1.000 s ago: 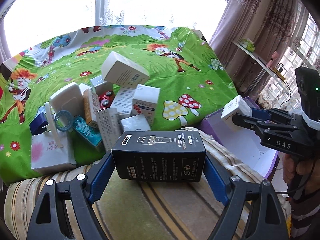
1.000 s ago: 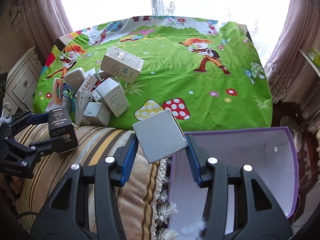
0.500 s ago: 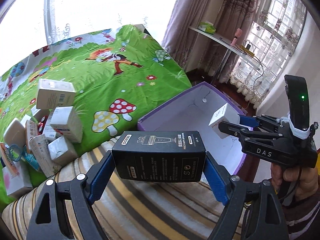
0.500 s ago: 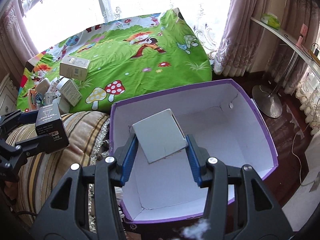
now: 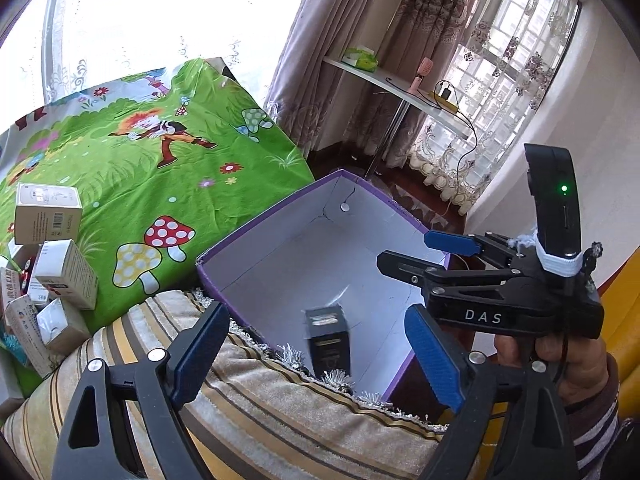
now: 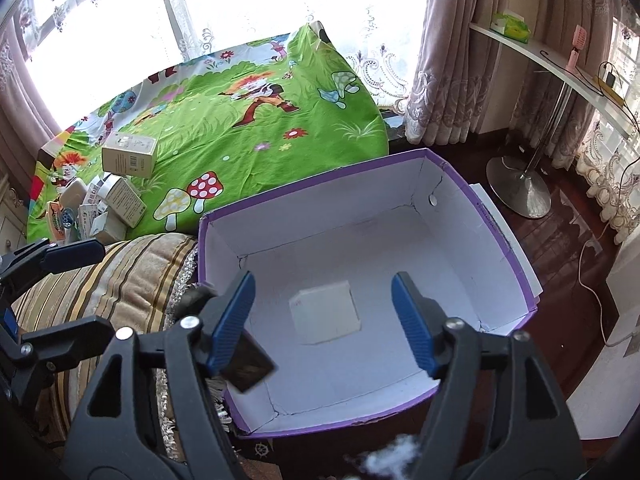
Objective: Organize rigid objects
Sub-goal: 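Carry the black box and white cube into the purple box and release both, then move both open tools back toward the boxes on the bed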
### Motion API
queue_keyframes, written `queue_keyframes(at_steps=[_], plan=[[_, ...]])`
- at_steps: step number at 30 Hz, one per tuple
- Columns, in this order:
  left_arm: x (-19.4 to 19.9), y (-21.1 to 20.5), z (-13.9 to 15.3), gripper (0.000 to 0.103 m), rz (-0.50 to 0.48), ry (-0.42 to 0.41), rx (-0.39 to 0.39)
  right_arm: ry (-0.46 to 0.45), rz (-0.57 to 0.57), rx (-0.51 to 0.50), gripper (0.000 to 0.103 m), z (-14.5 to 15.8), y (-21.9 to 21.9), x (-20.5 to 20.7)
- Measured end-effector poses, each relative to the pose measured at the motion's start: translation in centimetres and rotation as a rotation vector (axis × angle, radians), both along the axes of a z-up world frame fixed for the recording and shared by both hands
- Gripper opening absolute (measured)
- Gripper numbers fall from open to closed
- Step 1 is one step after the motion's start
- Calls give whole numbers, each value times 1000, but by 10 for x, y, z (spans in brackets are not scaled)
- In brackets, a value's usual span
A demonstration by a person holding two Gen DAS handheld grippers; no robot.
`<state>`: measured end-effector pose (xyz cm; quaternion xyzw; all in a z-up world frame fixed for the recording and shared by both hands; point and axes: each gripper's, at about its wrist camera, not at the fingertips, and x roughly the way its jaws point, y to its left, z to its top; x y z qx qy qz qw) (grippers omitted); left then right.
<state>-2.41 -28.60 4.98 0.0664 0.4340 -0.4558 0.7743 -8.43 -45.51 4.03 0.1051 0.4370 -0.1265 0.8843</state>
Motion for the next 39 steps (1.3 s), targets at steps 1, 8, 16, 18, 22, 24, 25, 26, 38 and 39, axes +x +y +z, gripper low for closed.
queue_keyframes(at_steps=[1,8,16,18,22,24,25,26,38,39], plan=[[0,1,0,90,2,2,-2,0,-2,-1,83,1,0,0],[6,17,5,90,35,22,-72,-3,34,-11,83,0,10,5],[7,43,8,90,77,-11,-95,-21,104,40,83,1,31,15],[12,54,9,90,101,-8,-107,-17,126,37,83,0,39,18],[24,81,9,89,177,7,-130,-9,175,40,83,0,55,26],[32,96,8,88,223,21,-140,-9,194,33,83,1,63,30],[36,104,7,87,248,28,-145,-9,202,32,83,1,66,32],[39,112,6,87,272,35,-150,-7,209,34,83,1,69,34],[77,233,-3,73,640,38,-158,21,306,28,83,-2,104,65],[81,240,-5,72,672,40,-150,24,321,15,83,-1,108,67]])
